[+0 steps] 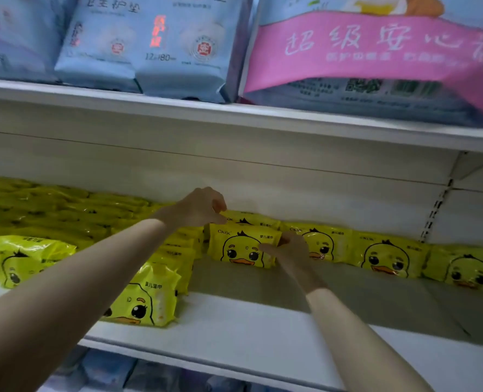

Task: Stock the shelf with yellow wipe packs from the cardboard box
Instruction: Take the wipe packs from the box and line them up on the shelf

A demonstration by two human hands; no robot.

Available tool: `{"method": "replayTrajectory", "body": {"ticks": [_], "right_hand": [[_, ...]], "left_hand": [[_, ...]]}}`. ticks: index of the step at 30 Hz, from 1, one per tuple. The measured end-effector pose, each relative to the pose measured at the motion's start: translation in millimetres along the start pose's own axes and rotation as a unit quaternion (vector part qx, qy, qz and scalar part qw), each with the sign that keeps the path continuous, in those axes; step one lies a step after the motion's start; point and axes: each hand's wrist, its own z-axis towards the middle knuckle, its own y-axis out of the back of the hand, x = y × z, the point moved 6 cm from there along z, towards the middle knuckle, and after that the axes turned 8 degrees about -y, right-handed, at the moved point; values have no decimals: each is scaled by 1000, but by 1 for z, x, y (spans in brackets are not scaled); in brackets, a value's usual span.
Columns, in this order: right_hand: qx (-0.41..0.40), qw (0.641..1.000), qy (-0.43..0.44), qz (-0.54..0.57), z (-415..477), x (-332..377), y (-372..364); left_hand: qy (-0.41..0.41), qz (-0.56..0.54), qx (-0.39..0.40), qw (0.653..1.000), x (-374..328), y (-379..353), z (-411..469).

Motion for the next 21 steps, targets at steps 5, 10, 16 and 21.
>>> {"method": "replayTrajectory", "body": {"ticks": [5, 10, 16, 21], "right_hand": [[10, 1000, 23, -3, -1, 1, -9], [-17, 1000, 20, 10, 1, 2, -14], [-75, 996, 20, 36, -24, 12, -3], [-105, 992, 26, 59, -58, 38, 12]], "left_hand": [[6, -14, -12, 1000, 2, 4, -10], [1, -20, -41, 999, -1, 8, -27], [5, -51, -67, 996, -6, 18, -54], [-18, -107, -93, 990, -20, 30, -86]]}}
